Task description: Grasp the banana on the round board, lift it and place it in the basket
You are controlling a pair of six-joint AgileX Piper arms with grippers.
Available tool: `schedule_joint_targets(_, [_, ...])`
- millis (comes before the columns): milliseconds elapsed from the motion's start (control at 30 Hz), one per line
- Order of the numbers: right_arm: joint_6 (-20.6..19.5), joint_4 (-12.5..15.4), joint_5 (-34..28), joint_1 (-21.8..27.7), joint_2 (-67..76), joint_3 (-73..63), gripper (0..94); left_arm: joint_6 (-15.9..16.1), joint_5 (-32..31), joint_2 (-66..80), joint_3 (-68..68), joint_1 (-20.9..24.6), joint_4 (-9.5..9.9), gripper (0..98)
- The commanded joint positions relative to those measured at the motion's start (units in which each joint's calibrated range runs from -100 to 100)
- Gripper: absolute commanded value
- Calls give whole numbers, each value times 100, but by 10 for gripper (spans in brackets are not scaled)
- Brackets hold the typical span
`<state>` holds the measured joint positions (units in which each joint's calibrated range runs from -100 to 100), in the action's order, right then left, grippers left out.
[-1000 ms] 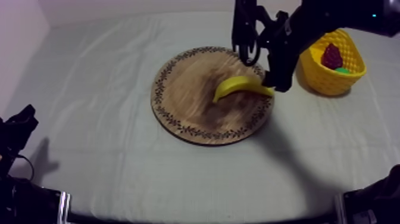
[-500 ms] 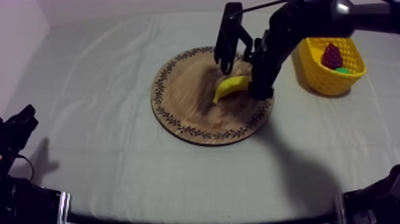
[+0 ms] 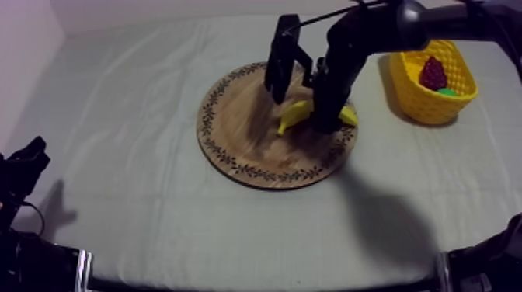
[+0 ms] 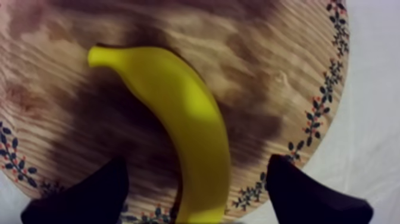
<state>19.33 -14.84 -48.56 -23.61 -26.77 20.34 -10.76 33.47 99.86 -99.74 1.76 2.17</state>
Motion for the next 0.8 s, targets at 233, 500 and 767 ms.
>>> schedule_joint_targets(233, [33, 71, -226, -65, -306, -248, 409, -1, 0, -3, -4, 1, 0, 1])
schedule_joint_targets(500, [-51, 83, -337, -73, -412, -349, 293, -1, 0, -3, -4, 1, 0, 1])
schedule_joint_targets(767, [55, 173, -488, -43, 191, -176, 269, -1, 0, -3, -4, 1, 0, 1])
